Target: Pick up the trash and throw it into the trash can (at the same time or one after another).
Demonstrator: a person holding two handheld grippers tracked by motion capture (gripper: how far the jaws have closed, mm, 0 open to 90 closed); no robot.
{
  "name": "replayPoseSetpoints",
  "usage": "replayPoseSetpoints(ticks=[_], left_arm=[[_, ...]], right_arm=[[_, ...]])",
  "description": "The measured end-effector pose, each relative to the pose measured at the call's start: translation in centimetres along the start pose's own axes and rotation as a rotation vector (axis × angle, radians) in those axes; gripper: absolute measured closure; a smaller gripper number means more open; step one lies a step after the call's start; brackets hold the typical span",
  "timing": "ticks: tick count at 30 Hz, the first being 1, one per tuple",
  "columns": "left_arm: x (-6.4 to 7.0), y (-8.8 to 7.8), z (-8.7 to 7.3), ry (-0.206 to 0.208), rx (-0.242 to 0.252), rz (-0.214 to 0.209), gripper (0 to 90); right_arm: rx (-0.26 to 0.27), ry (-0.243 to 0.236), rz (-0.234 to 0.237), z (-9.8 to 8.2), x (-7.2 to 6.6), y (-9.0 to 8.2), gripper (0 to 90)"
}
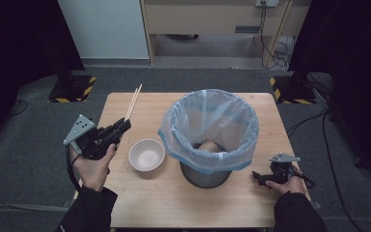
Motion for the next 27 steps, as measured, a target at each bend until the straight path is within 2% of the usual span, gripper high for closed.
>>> replayPoseSetpoints(ticks=[8,19,27], left_arm=[[1.6,-0.5,1.8,0.027,0.047,-0.039,80.1],[2.4,0.0,2.5,0.032,0.069,-0.061,80.1],[3.7,0.7,3.3,0.042,0.081,-0.087,80.1]], right_arm=[[0.000,0.000,0.000,0.0,0.0,0.0,1.1],[-0.001,0.001,0.001,0.0,0.0,0.0,1.1],[0.000,0.000,0.000,0.0,0.0,0.0,1.1]])
Point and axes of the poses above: each handheld gripper's, and its own axes: y roughly forward along the jaws, z roughly out of its top, x roughly to its right, the point moved 9 cm from there along y, roughly forward along the jaws, and after that the axes turned 4 degrees about z, right-handed, at the moved point
